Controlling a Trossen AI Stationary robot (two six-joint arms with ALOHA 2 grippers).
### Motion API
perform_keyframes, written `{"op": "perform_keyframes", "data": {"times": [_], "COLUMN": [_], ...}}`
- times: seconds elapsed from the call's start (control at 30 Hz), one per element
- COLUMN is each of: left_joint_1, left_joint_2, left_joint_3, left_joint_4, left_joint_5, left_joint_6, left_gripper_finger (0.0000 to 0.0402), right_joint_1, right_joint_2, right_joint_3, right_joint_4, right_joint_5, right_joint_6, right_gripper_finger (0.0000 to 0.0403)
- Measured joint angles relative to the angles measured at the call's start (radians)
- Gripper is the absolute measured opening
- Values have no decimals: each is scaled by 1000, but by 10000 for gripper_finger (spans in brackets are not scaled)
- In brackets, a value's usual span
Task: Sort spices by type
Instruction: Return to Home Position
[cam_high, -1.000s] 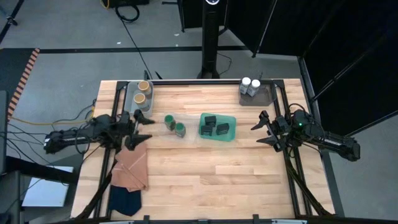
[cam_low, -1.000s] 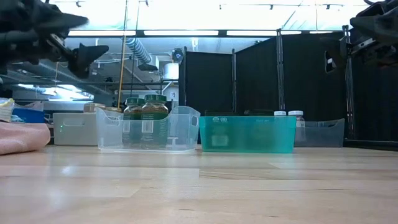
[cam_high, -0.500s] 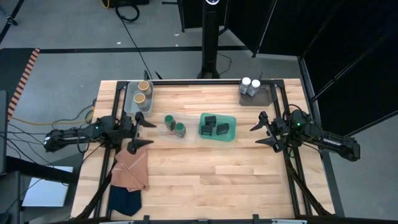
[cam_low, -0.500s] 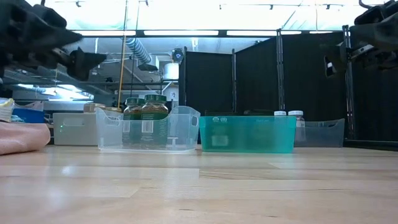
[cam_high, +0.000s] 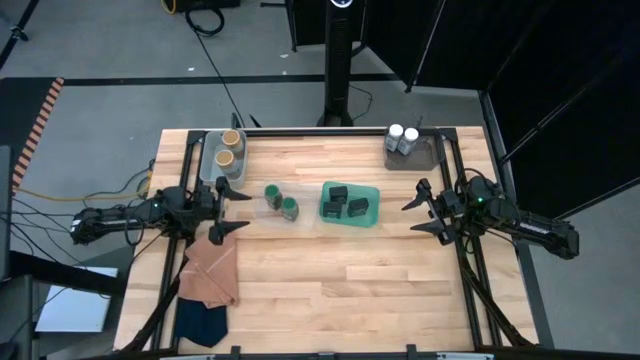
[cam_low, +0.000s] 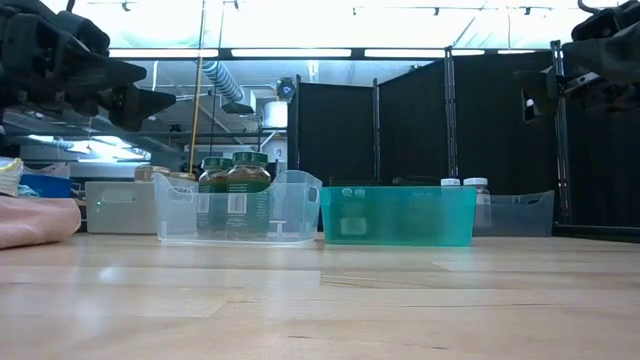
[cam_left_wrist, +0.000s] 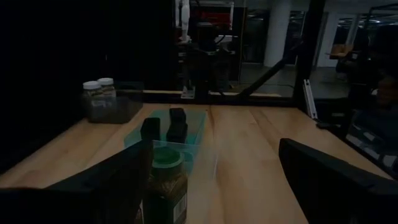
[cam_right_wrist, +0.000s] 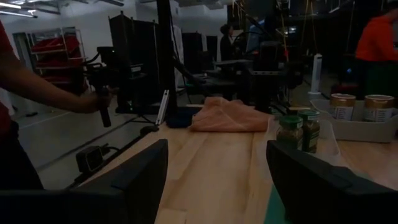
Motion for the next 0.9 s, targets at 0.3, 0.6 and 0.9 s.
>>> {"op": "perform_keyframes", "data": {"times": [0.3, 0.6, 0.9], "left_joint_1": [0, 0, 0], "left_joint_2": [0, 1, 0], "left_joint_3": [0, 1, 1], "left_joint_4": [35, 80, 103], "left_joint_5": [21, 23, 23], "left_joint_6": [-25, -6, -54], "left_gripper_finger": [353, 353, 353], "right_joint_1": [0, 0, 0], "right_joint_2": [0, 0, 0], "right_joint_3": [0, 0, 0], "right_joint_4": [0, 0, 0], "right_joint_5": [21, 82, 82], "right_joint_6": [-49, -54, -52], "right_gripper_finger": [280, 280, 280]}}
